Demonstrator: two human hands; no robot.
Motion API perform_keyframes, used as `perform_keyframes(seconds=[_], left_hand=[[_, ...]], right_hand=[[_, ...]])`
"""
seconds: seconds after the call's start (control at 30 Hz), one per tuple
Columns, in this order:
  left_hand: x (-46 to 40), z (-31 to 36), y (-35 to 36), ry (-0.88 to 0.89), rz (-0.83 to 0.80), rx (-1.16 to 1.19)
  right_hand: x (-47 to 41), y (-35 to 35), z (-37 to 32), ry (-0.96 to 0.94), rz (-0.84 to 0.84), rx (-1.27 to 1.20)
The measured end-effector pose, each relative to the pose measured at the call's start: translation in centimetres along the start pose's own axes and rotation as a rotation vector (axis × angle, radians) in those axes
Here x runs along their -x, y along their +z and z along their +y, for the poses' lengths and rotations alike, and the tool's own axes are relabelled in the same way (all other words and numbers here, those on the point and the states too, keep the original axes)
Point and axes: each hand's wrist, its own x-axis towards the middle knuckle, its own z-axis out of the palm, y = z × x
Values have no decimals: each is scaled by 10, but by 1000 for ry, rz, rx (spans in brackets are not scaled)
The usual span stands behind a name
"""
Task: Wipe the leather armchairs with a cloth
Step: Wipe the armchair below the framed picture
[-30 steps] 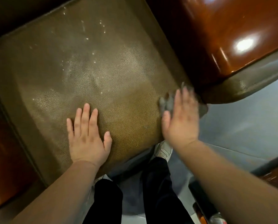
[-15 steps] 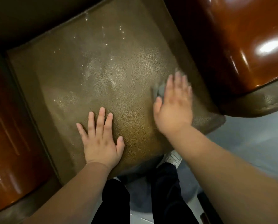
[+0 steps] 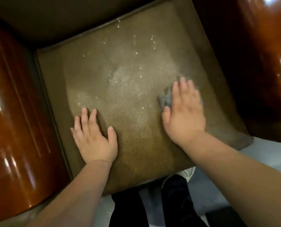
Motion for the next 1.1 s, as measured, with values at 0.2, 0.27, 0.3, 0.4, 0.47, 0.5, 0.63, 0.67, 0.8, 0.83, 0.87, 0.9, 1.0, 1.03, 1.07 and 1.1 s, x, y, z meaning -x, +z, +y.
perform_keyframes(seconds=[0.2,0.27,0.3,0.4,0.47,0.5,0.63,0.67,0.8,0.83,0.87,0.9,1.0,1.03,1.07,1.1], left_hand=[[-4,-9,3,25,5,-24],[-4,-7,4,22,3,-31],[-4,-6,5,20,4,-36],[-4,-8,7,33,-8,-45],[-4,-9,6,42,-10,-55],[-3,-10,5,49,-10,-58],[-3,-11,0,71,-44,-57],[-3,-11,-2,67,-54,-42],[-5,-20,-7,98,-57,-24],[-6,-25,-7,123,-49,-27],[-7,-29,-6,143,-42,-27],[-7,-31,-6,156,-36,-21],[-6,-34,-7,163,-31,-5],[-5,-39,-9,143,-30,-6],[-3,-47,-10,95,-41,-1],[-1,-56,-12,15,-66,23]], right_hand=[[-10,3,-10,-484,-54,57],[-28,-7,21,-192,3,-10],[-34,-14,31,-10,13,-51],[-35,-13,-4,264,56,-85],[-17,1,-59,45,46,-11],[-8,10,-85,-145,8,1],[-7,19,-100,-716,-87,102],[-17,15,-85,-706,-74,113],[-56,-11,-25,-34,59,-68],[-58,-15,-26,101,73,-105],[-54,-13,-38,158,78,-108],[-45,-7,-55,128,78,-87],[-6,17,-107,-322,-4,32],[3,25,-114,-491,-48,66],[4,29,-113,-640,-85,90],[-3,27,-105,-749,-102,108]])
